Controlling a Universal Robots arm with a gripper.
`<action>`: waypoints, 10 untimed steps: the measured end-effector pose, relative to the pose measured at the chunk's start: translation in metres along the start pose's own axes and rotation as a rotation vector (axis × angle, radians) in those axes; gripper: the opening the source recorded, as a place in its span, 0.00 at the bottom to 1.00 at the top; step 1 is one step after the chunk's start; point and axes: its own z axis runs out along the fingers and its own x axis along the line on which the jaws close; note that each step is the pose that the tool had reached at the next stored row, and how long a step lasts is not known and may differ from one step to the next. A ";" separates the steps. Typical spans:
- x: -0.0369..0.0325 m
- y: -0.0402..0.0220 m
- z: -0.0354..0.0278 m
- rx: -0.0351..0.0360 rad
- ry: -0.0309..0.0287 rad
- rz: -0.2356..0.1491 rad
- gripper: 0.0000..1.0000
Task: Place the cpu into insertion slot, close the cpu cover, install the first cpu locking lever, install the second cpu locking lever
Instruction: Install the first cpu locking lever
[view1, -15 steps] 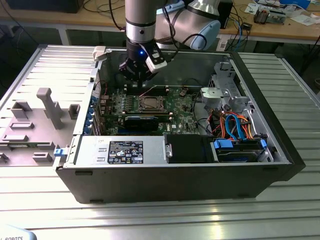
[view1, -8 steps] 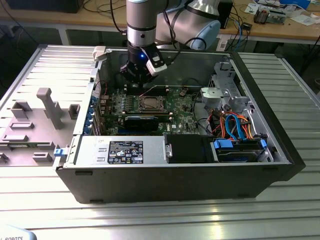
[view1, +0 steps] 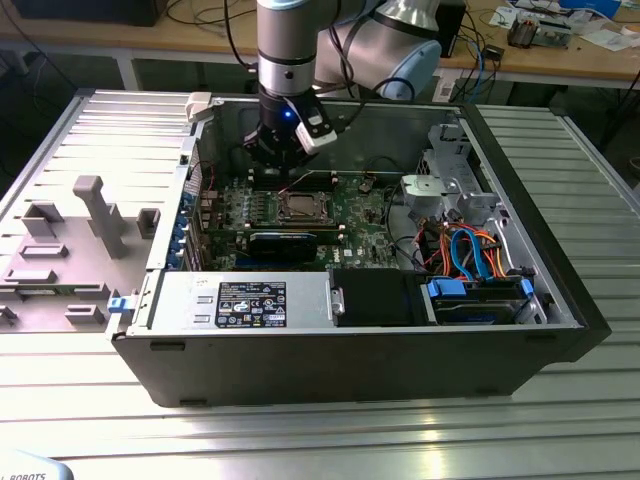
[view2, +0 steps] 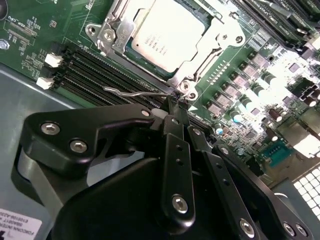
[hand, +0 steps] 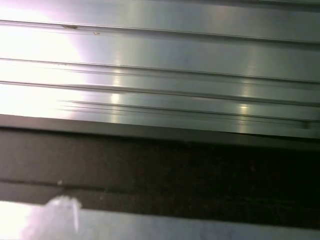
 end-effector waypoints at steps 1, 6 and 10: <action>-0.0005 0.0000 0.0004 0.0002 -0.0001 0.000 0.11; -0.0033 -0.0003 0.0032 0.0010 0.0002 0.000 0.11; -0.0087 -0.0008 0.0065 0.0010 0.0005 0.000 0.11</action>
